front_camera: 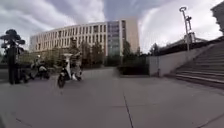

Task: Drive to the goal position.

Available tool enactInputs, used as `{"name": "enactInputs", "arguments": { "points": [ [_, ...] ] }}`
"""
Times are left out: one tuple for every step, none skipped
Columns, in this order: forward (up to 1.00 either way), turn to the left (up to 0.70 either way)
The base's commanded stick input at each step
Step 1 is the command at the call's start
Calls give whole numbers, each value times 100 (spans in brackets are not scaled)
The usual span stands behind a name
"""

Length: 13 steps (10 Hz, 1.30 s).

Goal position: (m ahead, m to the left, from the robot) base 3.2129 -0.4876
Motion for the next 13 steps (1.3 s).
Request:
{"name": "enactInputs", "arguments": {
  "points": [
    [85, 0],
    [85, 0],
    [85, 0],
    [85, 0],
    [85, 0],
    [85, 0],
    [85, 0],
    [85, 0],
    [85, 0],
    [85, 0],
    [85, 0],
    [85, 0],
    [85, 0]
  ]
}}
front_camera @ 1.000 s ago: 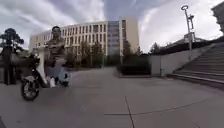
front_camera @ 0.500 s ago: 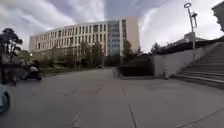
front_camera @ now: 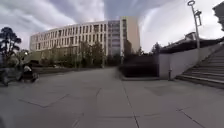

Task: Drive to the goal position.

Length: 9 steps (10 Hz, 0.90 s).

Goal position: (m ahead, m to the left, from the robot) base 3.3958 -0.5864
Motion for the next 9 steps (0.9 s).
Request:
{"name": "enactInputs", "arguments": {
  "points": [
    [85, 0],
    [85, 0],
    [85, 0],
    [85, 0],
    [85, 0],
    [85, 0],
    [85, 0],
    [85, 0],
    [85, 0]
  ]
}}
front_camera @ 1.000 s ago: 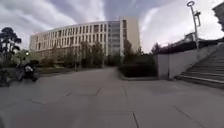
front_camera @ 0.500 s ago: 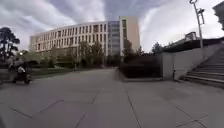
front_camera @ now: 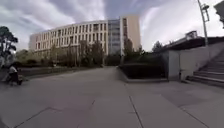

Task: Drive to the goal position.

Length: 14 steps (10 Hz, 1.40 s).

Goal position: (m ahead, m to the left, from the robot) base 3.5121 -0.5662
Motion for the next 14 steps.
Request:
{"name": "enactInputs", "arguments": {
  "points": [
    [85, 0],
    [85, 0],
    [85, 0],
    [85, 0],
    [85, 0],
    [85, 0],
    [85, -17],
    [85, 0],
    [85, 0],
    [85, 0],
    [85, 0],
    [85, 0],
    [85, 0],
    [85, 0]
  ]
}}
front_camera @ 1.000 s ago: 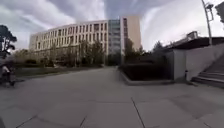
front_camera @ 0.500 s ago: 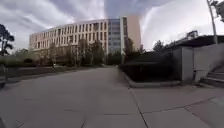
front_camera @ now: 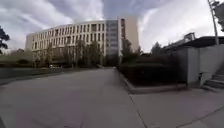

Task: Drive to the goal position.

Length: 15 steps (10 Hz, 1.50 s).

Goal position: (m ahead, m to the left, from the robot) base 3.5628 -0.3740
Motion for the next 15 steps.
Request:
{"name": "enactInputs", "arguments": {
  "points": [
    [85, 0],
    [85, 0],
    [85, -18],
    [85, -19],
    [85, 0],
    [85, 0],
    [85, 0],
    [85, 0],
    [85, 0],
    [85, 0],
    [85, 0],
    [85, -2],
    [85, -21],
    [85, 0],
    [85, 0]
  ]
}}
